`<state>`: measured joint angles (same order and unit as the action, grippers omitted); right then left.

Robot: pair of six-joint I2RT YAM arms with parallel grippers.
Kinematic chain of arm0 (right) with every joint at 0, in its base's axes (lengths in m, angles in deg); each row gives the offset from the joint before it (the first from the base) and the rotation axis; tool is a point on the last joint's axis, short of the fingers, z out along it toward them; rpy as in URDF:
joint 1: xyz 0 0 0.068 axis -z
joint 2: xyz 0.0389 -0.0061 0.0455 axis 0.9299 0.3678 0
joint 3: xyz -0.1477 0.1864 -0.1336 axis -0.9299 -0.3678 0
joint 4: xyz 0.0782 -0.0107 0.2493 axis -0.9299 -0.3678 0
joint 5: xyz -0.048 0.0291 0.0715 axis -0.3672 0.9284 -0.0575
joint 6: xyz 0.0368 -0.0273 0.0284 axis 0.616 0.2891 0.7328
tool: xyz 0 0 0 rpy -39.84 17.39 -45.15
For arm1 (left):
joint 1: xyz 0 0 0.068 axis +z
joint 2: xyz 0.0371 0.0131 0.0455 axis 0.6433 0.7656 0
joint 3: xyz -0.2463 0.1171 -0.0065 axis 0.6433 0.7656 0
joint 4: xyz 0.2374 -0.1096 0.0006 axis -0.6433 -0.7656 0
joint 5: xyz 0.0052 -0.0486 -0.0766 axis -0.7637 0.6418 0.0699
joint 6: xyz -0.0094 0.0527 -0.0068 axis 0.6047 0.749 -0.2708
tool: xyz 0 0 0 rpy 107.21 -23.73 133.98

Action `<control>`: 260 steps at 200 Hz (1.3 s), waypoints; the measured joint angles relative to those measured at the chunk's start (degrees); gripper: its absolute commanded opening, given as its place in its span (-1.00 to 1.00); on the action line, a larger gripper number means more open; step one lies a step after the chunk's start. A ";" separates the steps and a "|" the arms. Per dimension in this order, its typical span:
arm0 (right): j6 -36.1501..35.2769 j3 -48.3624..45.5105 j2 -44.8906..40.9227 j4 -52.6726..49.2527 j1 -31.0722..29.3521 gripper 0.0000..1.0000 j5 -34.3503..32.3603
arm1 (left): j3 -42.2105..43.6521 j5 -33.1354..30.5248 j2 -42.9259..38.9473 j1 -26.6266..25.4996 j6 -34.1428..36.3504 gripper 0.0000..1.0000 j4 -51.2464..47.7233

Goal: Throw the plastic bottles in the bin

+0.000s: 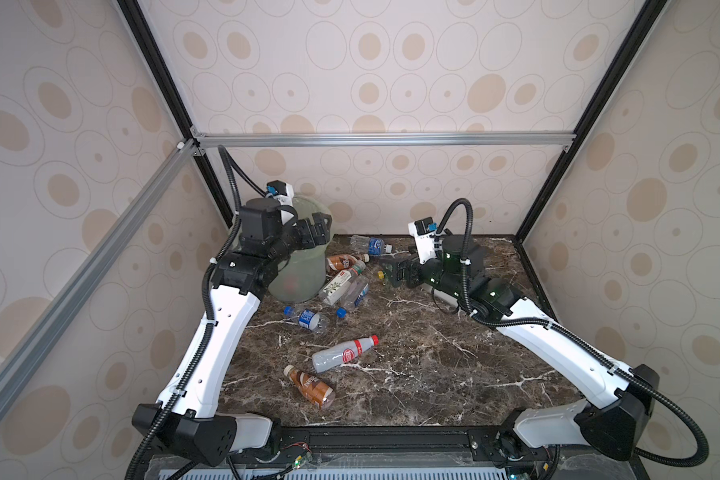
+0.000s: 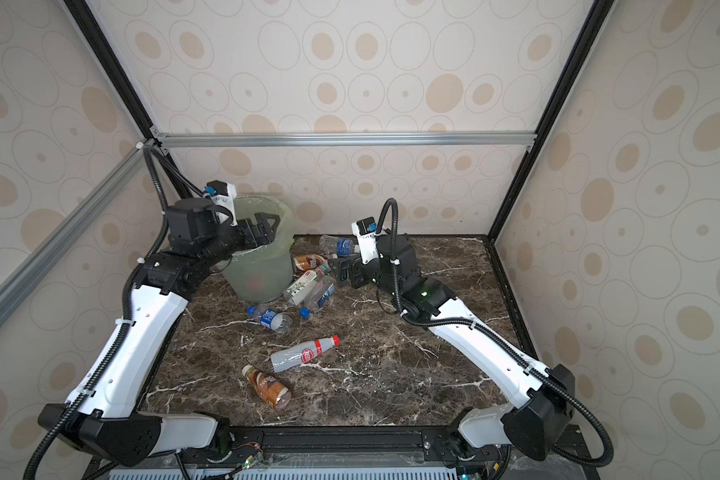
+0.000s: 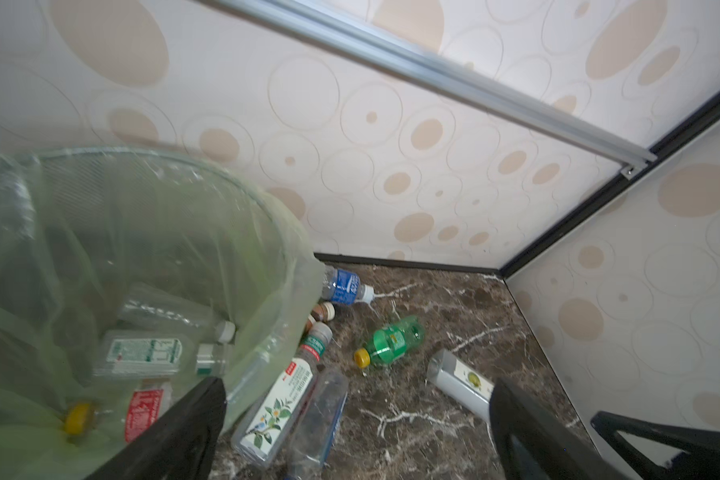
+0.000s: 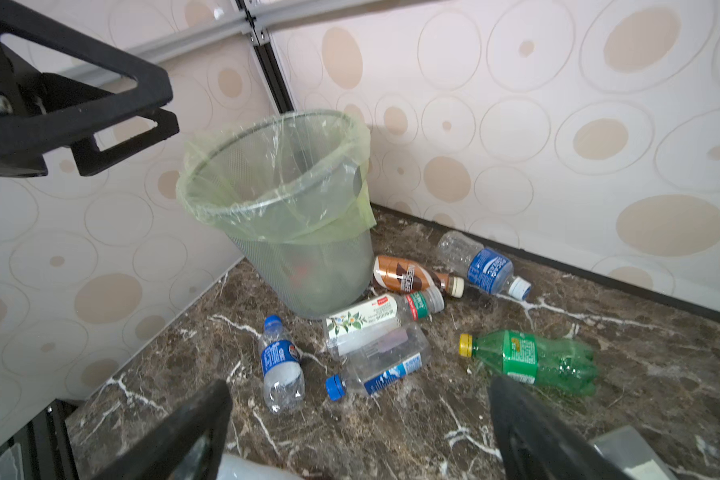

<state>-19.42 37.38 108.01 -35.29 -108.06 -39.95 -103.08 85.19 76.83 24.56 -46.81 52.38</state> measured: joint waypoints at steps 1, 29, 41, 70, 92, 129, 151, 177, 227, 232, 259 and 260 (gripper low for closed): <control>-0.07 -0.22 0.02 -0.09 0.00 1.00 0.09 | 0.44 0.17 -0.15 -0.15 -0.13 0.98 0.04; -0.70 -4.96 0.04 -1.77 -0.09 0.99 2.49 | 8.98 2.54 -4.44 -3.04 -2.91 0.98 2.84; -0.85 -7.43 0.04 -1.86 -0.33 0.99 2.99 | 11.96 3.48 -6.47 -4.02 -4.17 0.98 4.26; -1.11 -13.79 0.35 -1.70 -2.69 0.99 2.99 | 18.03 5.66 -9.99 -5.90 -7.04 0.98 7.89; -1.09 -17.73 2.36 -1.36 -5.44 0.99 2.95 | 22.62 7.26 -11.17 -6.43 -9.09 0.98 9.79; -0.85 -20.79 7.74 -0.31 -10.56 0.99 1.62 | 26.91 8.04 -12.59 -6.51 -11.65 0.98 10.40; -0.35 -20.85 10.43 1.73 -13.27 0.99 0.79 | 26.95 8.50 -13.33 -6.51 -12.76 0.98 11.08; 0.76 -20.85 12.83 4.70 -15.72 0.99 -0.61 | 26.95 9.11 -13.38 -6.49 -14.36 0.98 11.67; 3.17 -21.70 16.74 9.92 -19.71 0.99 -6.43 | 26.95 10.71 -13.31 -5.53 -17.25 0.98 12.79; 3.26 -21.70 17.14 10.21 -20.15 0.99 -7.28 | 26.95 10.86 -13.31 -5.38 -17.49 0.98 12.96; 3.67 -21.68 19.08 11.50 -22.08 0.99 -11.17 | 27.02 11.65 -13.27 -4.46 -18.82 0.98 14.38; 3.65 -21.68 19.19 11.58 -22.14 0.99 -11.32 | 27.02 11.67 -13.27 -4.44 -18.88 0.98 14.38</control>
<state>-15.77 15.69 127.20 -23.71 -130.20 -51.27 -76.07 96.86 63.56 20.12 -65.70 66.76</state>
